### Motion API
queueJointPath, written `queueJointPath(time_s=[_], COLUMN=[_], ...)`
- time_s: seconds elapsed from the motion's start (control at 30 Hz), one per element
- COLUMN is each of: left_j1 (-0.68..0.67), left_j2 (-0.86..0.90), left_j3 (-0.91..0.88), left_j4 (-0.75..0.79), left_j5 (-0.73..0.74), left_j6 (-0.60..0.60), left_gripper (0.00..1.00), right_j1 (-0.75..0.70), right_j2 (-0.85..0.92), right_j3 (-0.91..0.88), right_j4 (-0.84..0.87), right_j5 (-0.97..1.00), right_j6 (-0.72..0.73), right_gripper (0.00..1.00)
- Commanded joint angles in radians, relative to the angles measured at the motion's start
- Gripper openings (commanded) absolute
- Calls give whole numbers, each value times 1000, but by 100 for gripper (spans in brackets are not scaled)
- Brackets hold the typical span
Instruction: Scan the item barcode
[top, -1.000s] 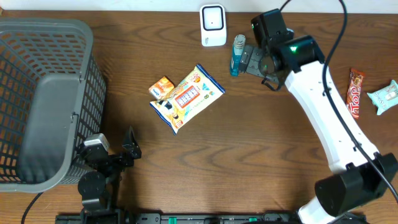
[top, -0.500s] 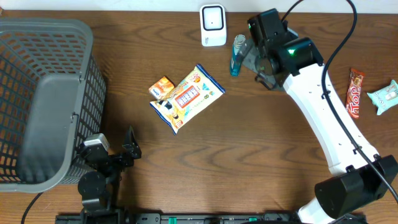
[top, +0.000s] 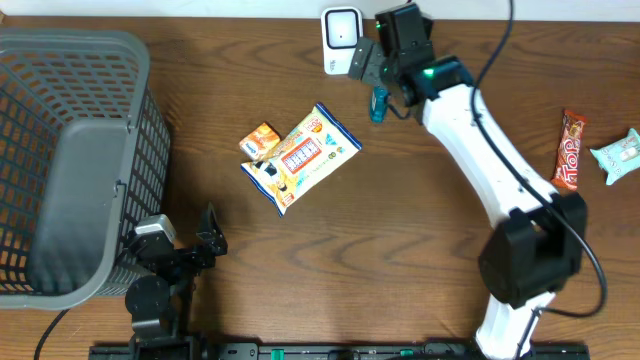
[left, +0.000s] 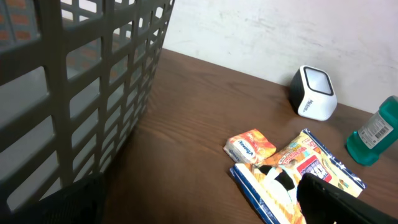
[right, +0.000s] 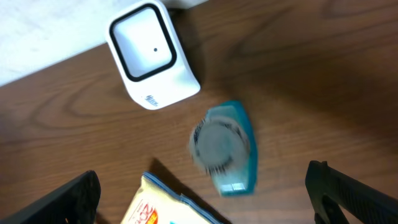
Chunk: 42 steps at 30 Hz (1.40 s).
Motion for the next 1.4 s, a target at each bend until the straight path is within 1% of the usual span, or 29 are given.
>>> queueJointPath(time_s=[0.0,0.13,0.27,0.43,0.57,0.6,0.67,0.73,0.77,0.83,0.87,1.03,1.07,1.13,1.3,1.37], left_j1=[-2,-2,-2,-2,-2,-2,-2,-2,-2,-2,-2,-2,-2,-2,-2,-2], left_j2=[-2,-2,-2,-2,-2,-2,-2,-2,-2,-2,-2,-2,-2,-2,-2,-2], left_j3=[-24,-24,-24,-24,-24,-24,-24,-24,-24,-24,-24,-24,-24,-24,-24,-24], left_j4=[-10,-10,-10,-10,-10,-10,-10,-10,-10,-10,-10,-10,-10,-10,-10,-10], left_j5=[-6,-6,-6,-6,-6,-6,-6,-6,-6,-6,-6,-6,-6,-6,-6,-6], left_j6=[2,2,2,2,2,2,2,2,2,2,2,2,2,2,2,2], left_gripper=[98,98,98,98,98,98,98,98,98,98,98,98,98,98,98,98], right_j1=[8,8,7,7,7,6,6,6,6,2,0,-13,-16,-20,-23,-25], right_j2=[37,55,76,130,174,180,183,183,183,183,183,183,182,182,171,157], right_j3=[-1,-1,-1,-1,-1,-1,-1,-1,-1,-1,-1,-1,-1,-1,0,0], right_j4=[32,47,54,58,61,61,59,59,61,61,61,61,62,65,68,66], right_j5=[34,107,107,103,103,103,103,104,105,107,107,108,107,107,91,42], right_j6=[-36,-37,-73,-73,-72,-72,-69,-69,-69,-69,-69,-82,-95,-114,-173,-204], right_gripper=[99,99,99,98,94,91,83,72,63,41,39,19,12,1,1,1])
